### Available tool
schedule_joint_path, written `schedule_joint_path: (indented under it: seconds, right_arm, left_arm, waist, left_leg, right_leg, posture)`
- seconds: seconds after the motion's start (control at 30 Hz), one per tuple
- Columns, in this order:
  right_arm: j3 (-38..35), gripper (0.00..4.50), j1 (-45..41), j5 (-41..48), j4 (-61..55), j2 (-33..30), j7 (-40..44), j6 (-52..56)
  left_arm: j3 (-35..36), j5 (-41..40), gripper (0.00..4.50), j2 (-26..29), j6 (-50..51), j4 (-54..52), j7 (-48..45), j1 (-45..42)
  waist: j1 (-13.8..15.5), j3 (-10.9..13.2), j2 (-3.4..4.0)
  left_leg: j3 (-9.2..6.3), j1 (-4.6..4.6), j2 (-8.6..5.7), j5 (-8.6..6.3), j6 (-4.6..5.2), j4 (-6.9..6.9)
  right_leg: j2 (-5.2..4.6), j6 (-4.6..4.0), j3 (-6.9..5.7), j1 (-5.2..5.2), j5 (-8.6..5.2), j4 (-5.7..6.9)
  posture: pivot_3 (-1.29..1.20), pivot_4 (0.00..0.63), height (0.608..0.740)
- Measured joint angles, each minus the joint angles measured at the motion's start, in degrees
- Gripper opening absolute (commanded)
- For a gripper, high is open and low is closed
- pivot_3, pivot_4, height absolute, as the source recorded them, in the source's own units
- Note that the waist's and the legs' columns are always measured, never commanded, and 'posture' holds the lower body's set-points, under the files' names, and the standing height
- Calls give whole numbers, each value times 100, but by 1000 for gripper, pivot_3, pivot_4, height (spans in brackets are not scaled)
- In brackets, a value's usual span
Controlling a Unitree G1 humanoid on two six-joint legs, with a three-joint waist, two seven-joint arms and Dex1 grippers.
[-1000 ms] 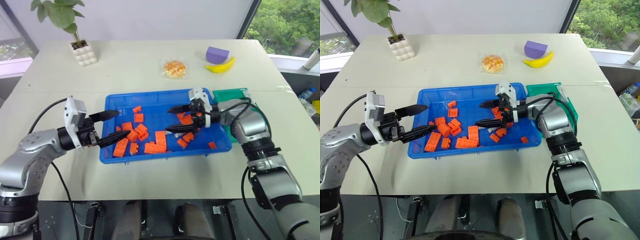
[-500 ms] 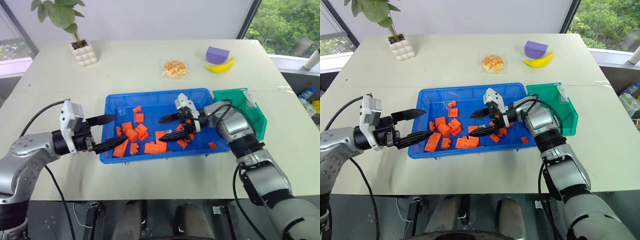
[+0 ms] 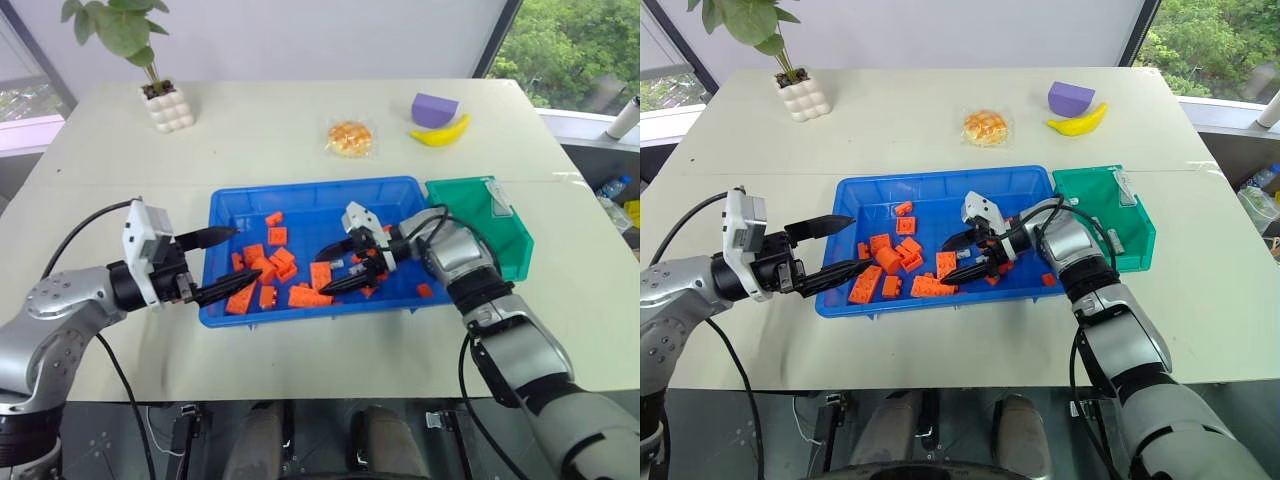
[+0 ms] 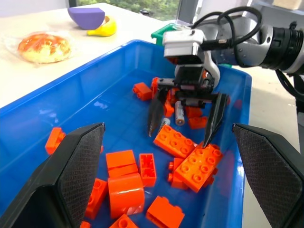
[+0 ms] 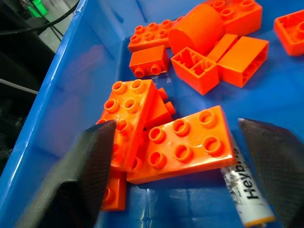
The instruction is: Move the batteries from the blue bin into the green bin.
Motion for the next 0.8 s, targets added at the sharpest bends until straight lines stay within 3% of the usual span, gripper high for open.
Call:
schedule_joint_path:
  seconds: [0.13, 0.5, 0.8]
  right_arm:
    - [-80, 651, -93, 6, -19, 28, 53, -63]
    - [-191, 651, -143, 57, -35, 143, -136, 60]
    - [-925, 651, -1068, 226, 848, 814, -1302, 19]
  left_arm:
    - [51, 1, 4500, -7, -9, -1, 49, 1]
    - [51, 10, 4500, -14, -123, 4, 74, -10]
    - [13, 28, 4500, -55, -159, 66, 73, -114]
  waist:
    - [-2, 0, 0]
    - [-3, -2, -1]
    - [-13, -2, -1]
  left_leg:
    - [0, 1, 0, 0, 0, -1]
    - [0, 4, 0, 0, -1, -2]
    - [0, 4, -1, 1, -4, -6]
  right_leg:
    - [0, 0, 0, 0, 0, 0]
    - [0, 0, 0, 2, 0, 0]
    - [1, 0, 0, 1, 0, 2]
  posture:
    - [0, 150, 739]
    - [0, 150, 739]
    - [0, 150, 739]
